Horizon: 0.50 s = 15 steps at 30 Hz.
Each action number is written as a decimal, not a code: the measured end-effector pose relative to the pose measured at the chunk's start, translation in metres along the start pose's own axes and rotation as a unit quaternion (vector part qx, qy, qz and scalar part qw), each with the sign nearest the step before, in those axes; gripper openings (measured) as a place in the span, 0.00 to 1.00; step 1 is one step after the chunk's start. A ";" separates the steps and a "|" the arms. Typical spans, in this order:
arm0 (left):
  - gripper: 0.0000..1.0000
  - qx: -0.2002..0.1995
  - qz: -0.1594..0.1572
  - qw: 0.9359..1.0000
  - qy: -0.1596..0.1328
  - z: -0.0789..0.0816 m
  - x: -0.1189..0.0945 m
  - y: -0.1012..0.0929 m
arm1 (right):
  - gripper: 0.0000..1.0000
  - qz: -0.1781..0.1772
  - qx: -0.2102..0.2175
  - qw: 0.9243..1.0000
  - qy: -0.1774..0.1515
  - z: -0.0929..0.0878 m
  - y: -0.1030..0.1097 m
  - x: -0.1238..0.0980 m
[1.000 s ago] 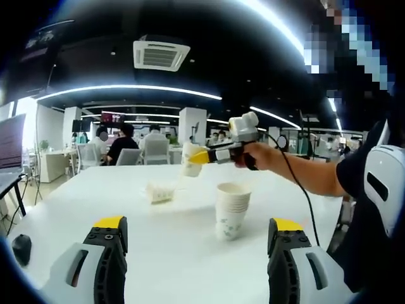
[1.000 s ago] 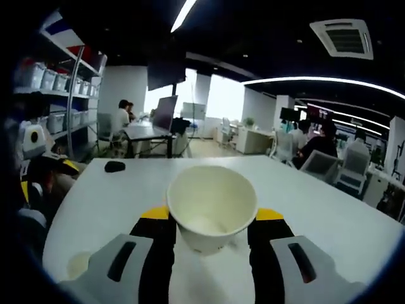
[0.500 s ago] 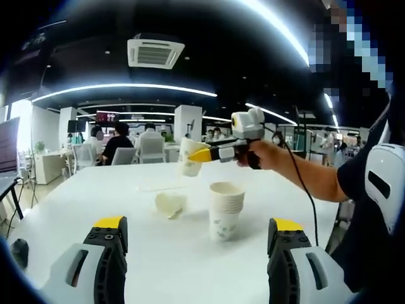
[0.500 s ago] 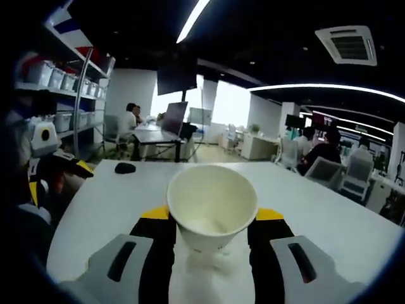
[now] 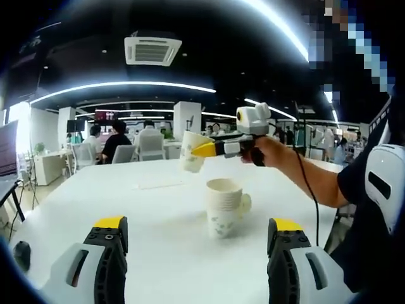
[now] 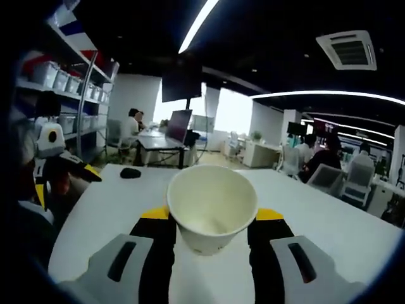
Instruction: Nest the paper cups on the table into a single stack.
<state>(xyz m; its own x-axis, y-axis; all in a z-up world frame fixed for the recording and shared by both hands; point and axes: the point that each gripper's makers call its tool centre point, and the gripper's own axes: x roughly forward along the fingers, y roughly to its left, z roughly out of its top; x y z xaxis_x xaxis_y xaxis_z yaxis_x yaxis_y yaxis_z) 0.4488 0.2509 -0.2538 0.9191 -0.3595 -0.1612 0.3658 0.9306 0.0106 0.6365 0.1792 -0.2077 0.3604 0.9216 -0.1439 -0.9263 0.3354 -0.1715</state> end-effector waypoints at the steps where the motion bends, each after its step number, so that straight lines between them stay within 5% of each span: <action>1: 0.97 0.002 0.000 1.000 0.001 0.000 0.000 0.000 | 0.47 0.002 -0.001 1.000 0.001 0.000 -0.001 0.000; 15: 0.97 0.013 -0.006 1.000 0.016 0.003 0.014 -0.013 | 0.47 0.027 -0.033 0.999 -0.007 -0.002 0.014 -0.012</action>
<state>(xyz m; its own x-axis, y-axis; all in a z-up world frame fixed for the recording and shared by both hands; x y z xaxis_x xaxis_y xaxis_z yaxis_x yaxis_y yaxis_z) 0.4574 0.2338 -0.2532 0.9097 -0.3680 -0.1922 0.3811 0.9239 0.0349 0.6195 0.1720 -0.2102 0.3089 0.9406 -0.1412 -0.9345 0.2726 -0.2287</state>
